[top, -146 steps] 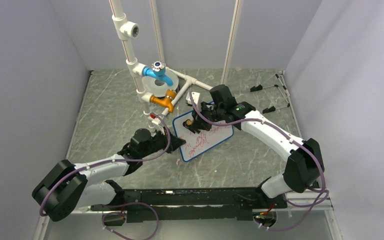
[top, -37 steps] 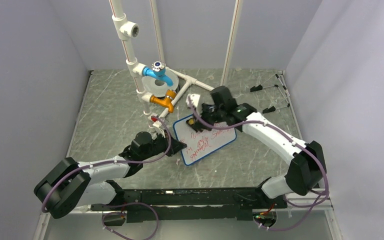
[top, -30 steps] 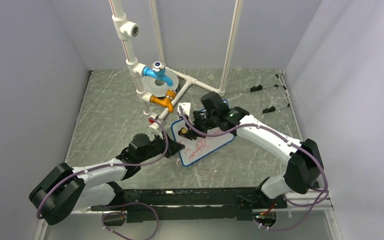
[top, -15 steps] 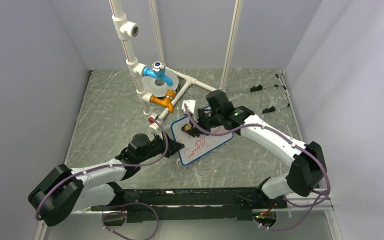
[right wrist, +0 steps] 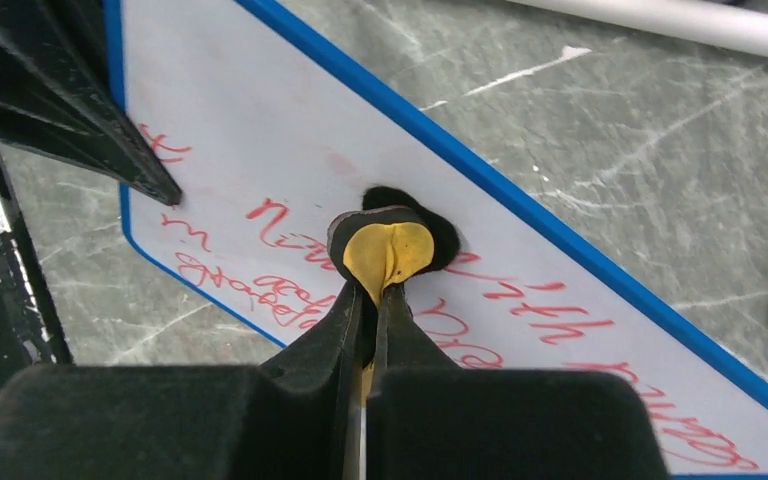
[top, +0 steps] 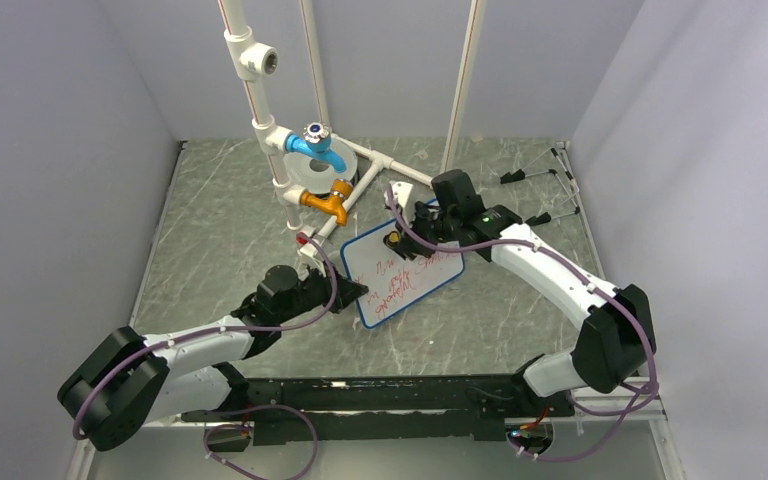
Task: Erase the whiteboard
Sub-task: Erase the whiteboard at the center of the board.
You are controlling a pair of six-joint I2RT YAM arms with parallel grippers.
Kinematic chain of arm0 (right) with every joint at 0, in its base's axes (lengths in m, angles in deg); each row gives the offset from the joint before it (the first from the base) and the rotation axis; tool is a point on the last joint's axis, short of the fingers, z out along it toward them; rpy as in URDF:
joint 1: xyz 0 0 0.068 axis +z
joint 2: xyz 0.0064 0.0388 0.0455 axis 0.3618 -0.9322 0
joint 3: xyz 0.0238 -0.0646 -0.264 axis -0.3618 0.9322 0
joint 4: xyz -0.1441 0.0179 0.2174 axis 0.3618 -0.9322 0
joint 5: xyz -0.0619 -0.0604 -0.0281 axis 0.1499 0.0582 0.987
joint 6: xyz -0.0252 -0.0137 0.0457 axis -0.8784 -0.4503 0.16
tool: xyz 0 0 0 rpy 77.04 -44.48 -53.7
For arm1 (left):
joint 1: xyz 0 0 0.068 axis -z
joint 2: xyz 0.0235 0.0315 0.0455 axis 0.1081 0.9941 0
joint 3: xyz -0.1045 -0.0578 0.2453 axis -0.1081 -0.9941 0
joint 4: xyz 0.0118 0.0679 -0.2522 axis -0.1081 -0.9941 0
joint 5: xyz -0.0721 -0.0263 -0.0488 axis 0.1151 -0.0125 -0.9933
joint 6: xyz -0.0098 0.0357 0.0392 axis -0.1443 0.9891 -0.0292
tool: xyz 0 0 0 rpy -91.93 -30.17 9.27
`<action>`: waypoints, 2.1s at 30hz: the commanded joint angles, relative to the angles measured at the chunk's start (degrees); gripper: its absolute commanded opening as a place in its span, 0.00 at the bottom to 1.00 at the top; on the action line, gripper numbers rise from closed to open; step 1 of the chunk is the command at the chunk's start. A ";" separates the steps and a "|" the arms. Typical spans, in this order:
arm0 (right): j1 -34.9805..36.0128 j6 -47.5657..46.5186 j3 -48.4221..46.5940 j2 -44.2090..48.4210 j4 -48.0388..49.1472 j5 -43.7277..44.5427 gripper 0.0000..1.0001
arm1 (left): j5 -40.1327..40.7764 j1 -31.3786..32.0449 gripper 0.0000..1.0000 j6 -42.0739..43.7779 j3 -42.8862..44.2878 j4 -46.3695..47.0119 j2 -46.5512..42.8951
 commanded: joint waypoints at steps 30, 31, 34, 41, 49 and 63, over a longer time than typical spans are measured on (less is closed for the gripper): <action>0.87 -5.88 -1.61 0.05 -1.12 -1.39 0.00 | -5.07 0.68 0.00 2.46 0.10 5.80 0.52; -0.12 -5.70 -1.23 0.27 -0.76 -0.85 0.00 | -5.20 0.69 0.00 2.45 0.18 5.97 0.77; -1.04 -5.85 -0.60 0.70 -0.63 -1.64 0.00 | -5.68 0.69 0.00 2.24 0.45 6.63 1.49; 7.99 -11.17 -1.24 -1.82 -5.47 -7.84 0.00 | -5.33 0.73 0.00 2.07 0.04 6.72 1.11; 2.76 -5.92 -1.77 -1.09 -1.12 -1.10 0.00 | -5.34 0.65 0.00 2.47 -0.35 6.93 0.27; 5.99 -6.37 -1.56 -1.09 -2.14 -6.63 0.00 | -5.28 0.67 0.00 1.38 -0.81 6.82 -0.78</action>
